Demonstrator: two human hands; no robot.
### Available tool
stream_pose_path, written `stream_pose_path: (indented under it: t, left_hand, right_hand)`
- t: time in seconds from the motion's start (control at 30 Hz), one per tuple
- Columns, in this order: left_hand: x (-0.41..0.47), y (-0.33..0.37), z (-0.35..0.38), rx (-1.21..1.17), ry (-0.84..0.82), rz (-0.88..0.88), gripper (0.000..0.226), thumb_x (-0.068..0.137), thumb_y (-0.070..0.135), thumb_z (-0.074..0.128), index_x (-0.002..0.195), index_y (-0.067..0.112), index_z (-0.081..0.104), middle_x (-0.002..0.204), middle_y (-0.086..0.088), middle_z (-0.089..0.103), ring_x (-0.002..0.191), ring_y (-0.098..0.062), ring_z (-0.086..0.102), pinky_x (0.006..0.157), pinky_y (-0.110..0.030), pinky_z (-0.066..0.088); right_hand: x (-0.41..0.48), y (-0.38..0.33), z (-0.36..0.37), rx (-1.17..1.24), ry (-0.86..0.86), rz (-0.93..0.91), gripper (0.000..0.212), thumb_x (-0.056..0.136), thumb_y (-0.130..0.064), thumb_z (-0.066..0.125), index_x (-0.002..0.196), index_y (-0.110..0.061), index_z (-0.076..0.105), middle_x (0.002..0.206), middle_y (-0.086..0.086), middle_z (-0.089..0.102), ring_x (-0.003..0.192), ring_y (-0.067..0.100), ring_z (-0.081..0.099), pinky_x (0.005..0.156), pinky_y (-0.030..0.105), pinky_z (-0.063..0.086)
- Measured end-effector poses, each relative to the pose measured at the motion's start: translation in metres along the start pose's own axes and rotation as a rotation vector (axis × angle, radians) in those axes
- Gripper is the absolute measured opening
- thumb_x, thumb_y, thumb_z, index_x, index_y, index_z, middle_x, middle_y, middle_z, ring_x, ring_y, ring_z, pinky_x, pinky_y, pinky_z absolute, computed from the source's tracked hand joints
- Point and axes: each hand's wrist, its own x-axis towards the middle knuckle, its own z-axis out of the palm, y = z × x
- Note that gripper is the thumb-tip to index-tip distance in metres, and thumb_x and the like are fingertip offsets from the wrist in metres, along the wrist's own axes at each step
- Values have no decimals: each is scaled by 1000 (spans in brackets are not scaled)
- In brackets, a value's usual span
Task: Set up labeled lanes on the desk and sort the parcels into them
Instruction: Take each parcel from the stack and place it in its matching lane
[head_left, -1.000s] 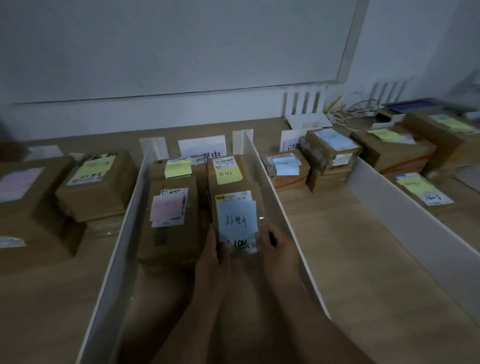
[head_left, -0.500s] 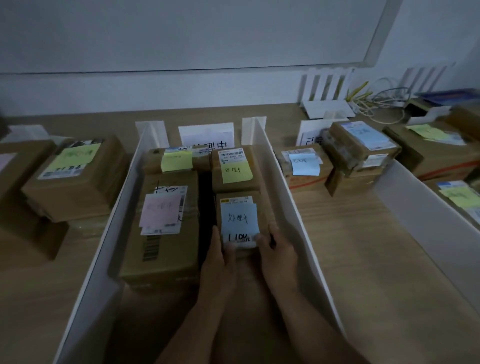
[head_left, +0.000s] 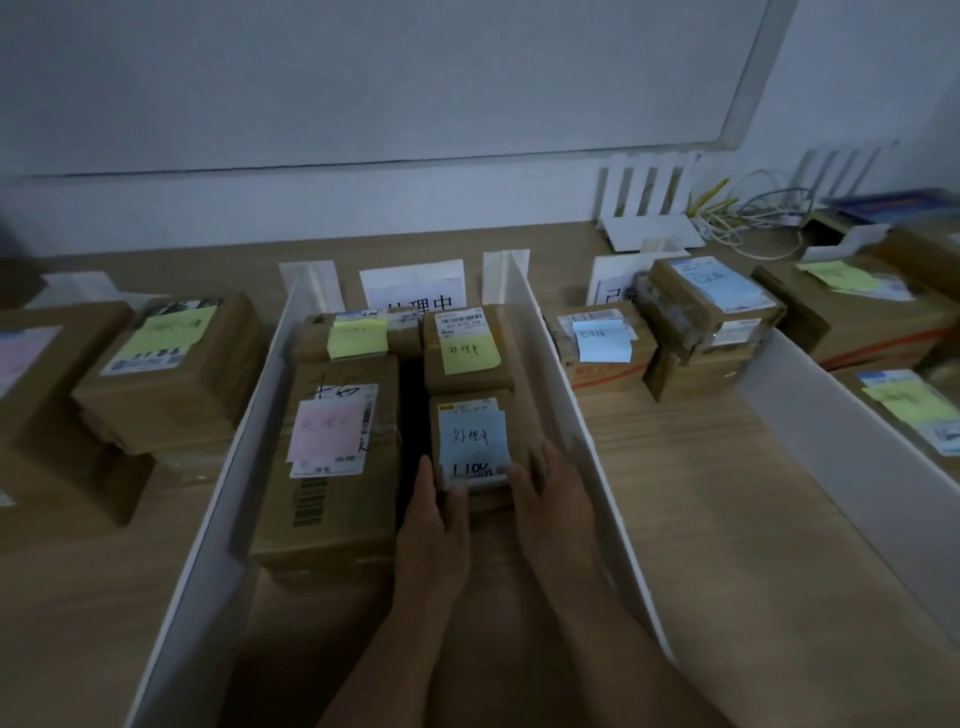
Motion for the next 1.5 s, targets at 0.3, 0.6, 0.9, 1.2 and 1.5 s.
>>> stream_pose_path:
  t: [0.3, 0.6, 0.9, 1.2, 1.5]
  left_hand:
    - [-80, 7, -40, 35, 107, 3, 51, 96, 39, 44, 144, 23, 34, 145, -2, 41, 131, -18, 40, 110, -36, 33]
    - [-161, 1, -99, 0, 314, 196, 21, 94, 40, 47, 115, 39, 54, 105, 23, 58, 96, 11, 52, 73, -1, 35]
    - [-211, -20, -203, -52, 458, 166, 39, 92, 30, 57, 130, 31, 49, 117, 19, 53, 105, 3, 50, 84, -13, 37]
    - [-289, -102, -371, -6, 673, 90, 49, 93, 33, 56, 138, 21, 43, 140, 1, 47, 127, -17, 45, 107, -41, 38]
    - [-360, -198, -514, -26, 869, -42, 51, 91, 39, 53, 139, 28, 43, 142, -4, 47, 129, -20, 43, 106, -45, 39]
  right_hand:
    - [-73, -23, -27, 8, 1, -32, 33, 93, -30, 54, 124, -17, 54, 121, 0, 58, 109, 16, 54, 88, 26, 42]
    - [-151, -46, -38, -2, -141, -146, 40, 93, -30, 51, 133, -22, 51, 132, -2, 54, 121, 16, 49, 101, 32, 38]
    - [-235, -103, -7, -54, -164, -379, 28, 93, -28, 54, 118, -18, 59, 118, 3, 59, 108, 21, 56, 88, 32, 44]
    - [-371, -197, 100, -35, -261, -648, 41, 85, -32, 45, 119, -15, 61, 117, 6, 60, 107, 22, 59, 91, 30, 44]
    - [-498, -256, 219, -57, -402, -784, 33, 94, -37, 47, 122, -23, 57, 119, -5, 58, 100, 6, 53, 86, 27, 45]
